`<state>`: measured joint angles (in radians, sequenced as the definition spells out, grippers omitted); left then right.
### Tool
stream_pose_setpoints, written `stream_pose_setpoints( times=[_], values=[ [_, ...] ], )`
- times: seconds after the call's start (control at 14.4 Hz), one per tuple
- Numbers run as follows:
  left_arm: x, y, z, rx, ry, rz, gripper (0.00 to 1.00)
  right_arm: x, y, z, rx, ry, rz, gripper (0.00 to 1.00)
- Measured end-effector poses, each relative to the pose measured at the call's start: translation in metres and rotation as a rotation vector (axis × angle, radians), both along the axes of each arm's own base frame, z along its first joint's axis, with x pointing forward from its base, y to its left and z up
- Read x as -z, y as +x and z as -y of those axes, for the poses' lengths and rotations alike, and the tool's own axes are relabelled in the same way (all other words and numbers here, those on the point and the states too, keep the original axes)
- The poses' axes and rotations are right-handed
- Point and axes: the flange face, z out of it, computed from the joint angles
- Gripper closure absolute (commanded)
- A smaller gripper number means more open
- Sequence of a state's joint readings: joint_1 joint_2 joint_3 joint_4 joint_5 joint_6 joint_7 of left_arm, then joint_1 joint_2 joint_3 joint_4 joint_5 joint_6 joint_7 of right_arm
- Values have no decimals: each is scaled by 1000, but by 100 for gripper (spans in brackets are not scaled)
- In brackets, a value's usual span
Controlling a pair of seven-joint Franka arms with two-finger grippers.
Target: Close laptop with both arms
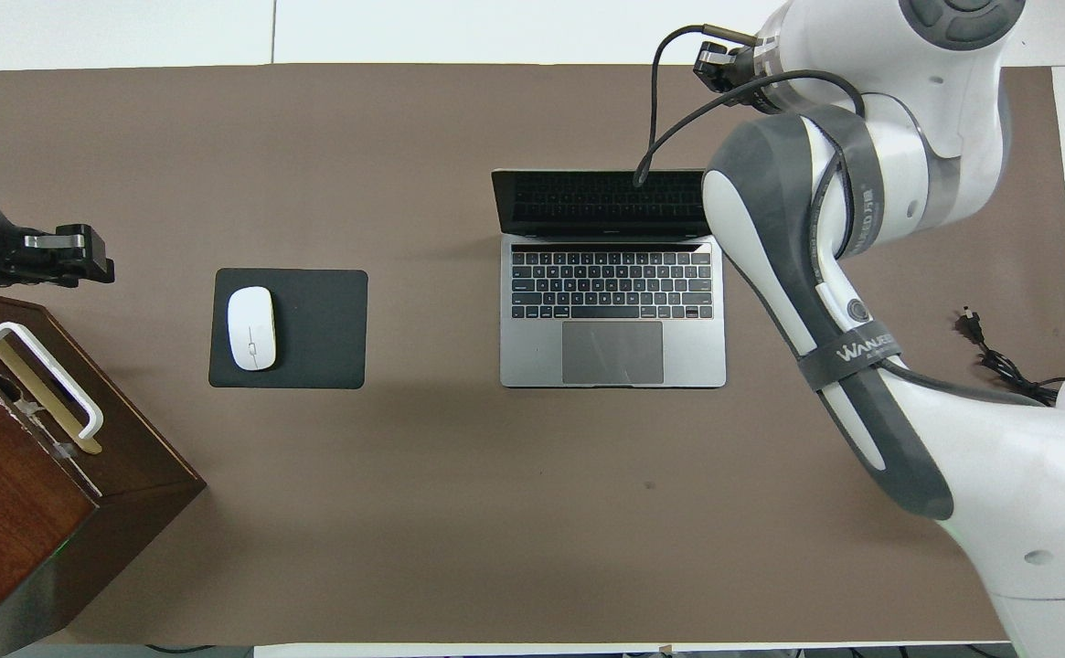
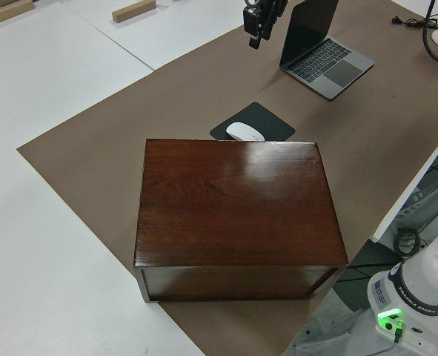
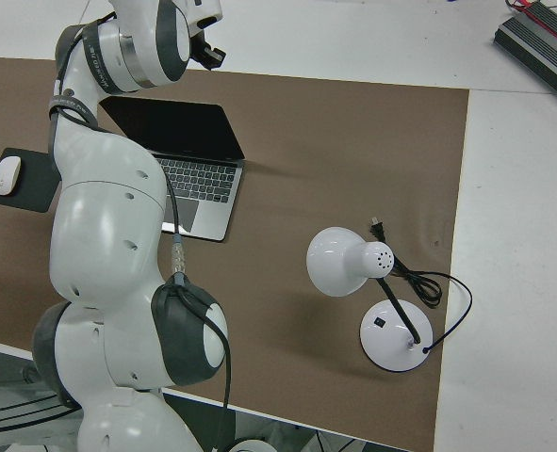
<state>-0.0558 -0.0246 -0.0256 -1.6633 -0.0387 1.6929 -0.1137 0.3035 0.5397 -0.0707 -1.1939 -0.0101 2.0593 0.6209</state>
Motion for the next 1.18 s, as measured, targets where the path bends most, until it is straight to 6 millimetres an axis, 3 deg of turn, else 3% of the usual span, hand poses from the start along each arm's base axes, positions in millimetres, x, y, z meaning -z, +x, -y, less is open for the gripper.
stream_pose_setpoints(
  times=[0.35,0.49,0.69,0.9,1.18],
  values=[
    [5,2,5,0,-6,18,100,3,-1,-9,3,10,15,100],
    [9,4,16,12,-34,41,100,3,-4,-23,-19,9,33,100],
    [14,7,45,51,-61,91,100,6,-10,-46,-57,-15,47,100],
    [20,6,90,120,-79,173,100,13,-11,-46,-58,-22,34,100],
    [48,-9,141,202,-98,245,100,22,-10,-43,-54,-24,30,100]
  ],
)
